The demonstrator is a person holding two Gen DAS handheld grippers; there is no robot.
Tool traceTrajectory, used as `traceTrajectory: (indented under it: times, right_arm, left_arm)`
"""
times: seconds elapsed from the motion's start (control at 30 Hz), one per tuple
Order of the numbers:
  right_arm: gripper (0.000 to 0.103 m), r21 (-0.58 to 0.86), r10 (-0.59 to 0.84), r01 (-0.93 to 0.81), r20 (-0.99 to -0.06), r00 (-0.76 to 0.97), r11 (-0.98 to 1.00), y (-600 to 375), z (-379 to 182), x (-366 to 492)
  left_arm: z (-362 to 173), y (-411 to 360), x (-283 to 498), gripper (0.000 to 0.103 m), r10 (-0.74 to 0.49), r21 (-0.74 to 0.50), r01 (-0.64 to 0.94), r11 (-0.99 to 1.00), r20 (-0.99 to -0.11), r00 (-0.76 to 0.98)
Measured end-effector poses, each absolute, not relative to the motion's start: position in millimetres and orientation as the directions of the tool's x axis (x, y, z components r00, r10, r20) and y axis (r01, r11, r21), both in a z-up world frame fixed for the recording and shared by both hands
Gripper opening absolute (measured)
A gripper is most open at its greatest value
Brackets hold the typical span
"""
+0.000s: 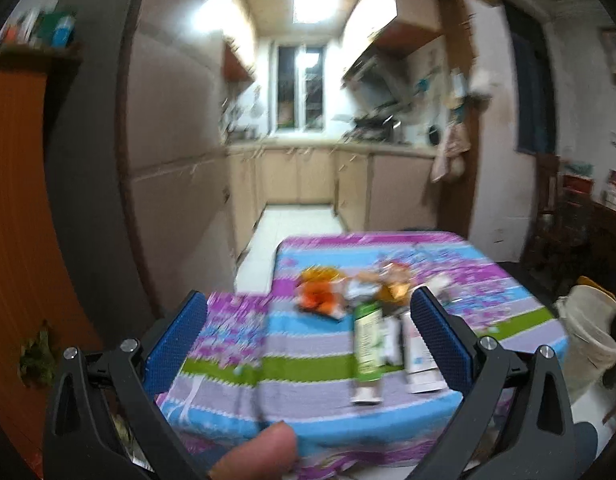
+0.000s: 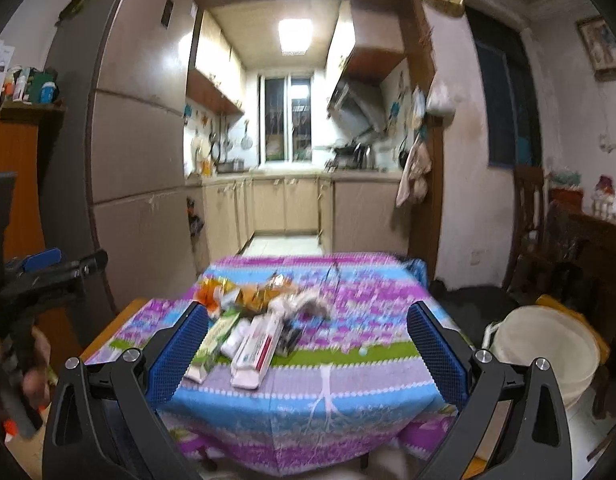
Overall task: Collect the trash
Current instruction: 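Grasp the white towel with the right gripper while the left gripper approaches the medicine box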
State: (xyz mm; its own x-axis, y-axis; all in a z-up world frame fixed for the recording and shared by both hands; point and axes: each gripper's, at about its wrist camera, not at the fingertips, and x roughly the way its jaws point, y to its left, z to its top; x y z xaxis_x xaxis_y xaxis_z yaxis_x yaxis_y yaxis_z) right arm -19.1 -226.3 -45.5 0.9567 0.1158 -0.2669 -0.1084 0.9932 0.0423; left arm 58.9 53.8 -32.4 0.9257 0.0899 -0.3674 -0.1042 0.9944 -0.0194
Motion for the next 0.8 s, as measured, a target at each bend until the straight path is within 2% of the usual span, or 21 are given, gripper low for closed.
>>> traceTrajectory:
  times: [0.13, 0.23, 0.33, 0.37, 0.4, 0.43, 0.57, 0.73, 0.77, 0.8]
  right_arm:
    - [0.099, 0.071, 0.155, -0.138, -0.345, 0.926, 0.988, -229, -68, 9]
    - [0.098, 0.111, 0.214, -0.185, -0.401, 0.891, 0.977, -228, -87, 34]
    - [0.085, 0.155, 0.264, -0.217, -0.437, 0.860, 0.964, -226, -102, 56]
    - [0.074, 0.172, 0.281, -0.226, -0.454, 0.845, 0.959, -225, -109, 64]
    - [0.068, 0.189, 0.298, -0.235, -0.473, 0.829, 0.953, -224, -114, 72]
    - [0.066, 0.202, 0.312, -0.242, -0.486, 0.817, 0.949, -223, -117, 79]
    - [0.065, 0.242, 0.363, -0.274, -0.527, 0.768, 0.931, -217, -132, 108]
    - [0.065, 0.296, 0.408, -0.287, -0.551, 0.728, 0.911, -211, -144, 134]
    - [0.065, 0.304, 0.414, -0.287, -0.557, 0.720, 0.908, -209, -146, 138]
    - [0.065, 0.311, 0.421, -0.290, -0.560, 0.714, 0.905, -206, -148, 142]
  left_arm:
    - [-64, 89, 97, 0.098, 0.106, -0.058, -0.151, 0.987, -0.474, 0.874]
    - [-87, 92, 117, 0.095, 0.043, -0.078, -0.103, 0.992, -0.549, 0.834]
    - [-112, 76, 140, 0.085, -0.083, -0.113, 0.014, 0.994, -0.638, 0.765]
    - [-121, 67, 149, 0.081, -0.134, -0.124, 0.068, 0.990, -0.666, 0.734]
    - [-128, 59, 156, 0.079, -0.163, -0.130, 0.102, 0.986, -0.684, 0.711]
    - [-132, 53, 161, 0.079, -0.180, -0.134, 0.121, 0.984, -0.692, 0.699]
    - [-147, 27, 178, 0.079, -0.262, -0.157, 0.214, 0.964, -0.701, 0.664]
    - [-165, 1, 192, 0.079, -0.258, -0.102, 0.275, 0.956, -0.739, 0.622]
    - [-167, 2, 193, 0.078, -0.251, -0.091, 0.279, 0.956, -0.746, 0.617]
    - [-170, 0, 197, 0.070, -0.238, -0.075, 0.279, 0.957, -0.752, 0.615]
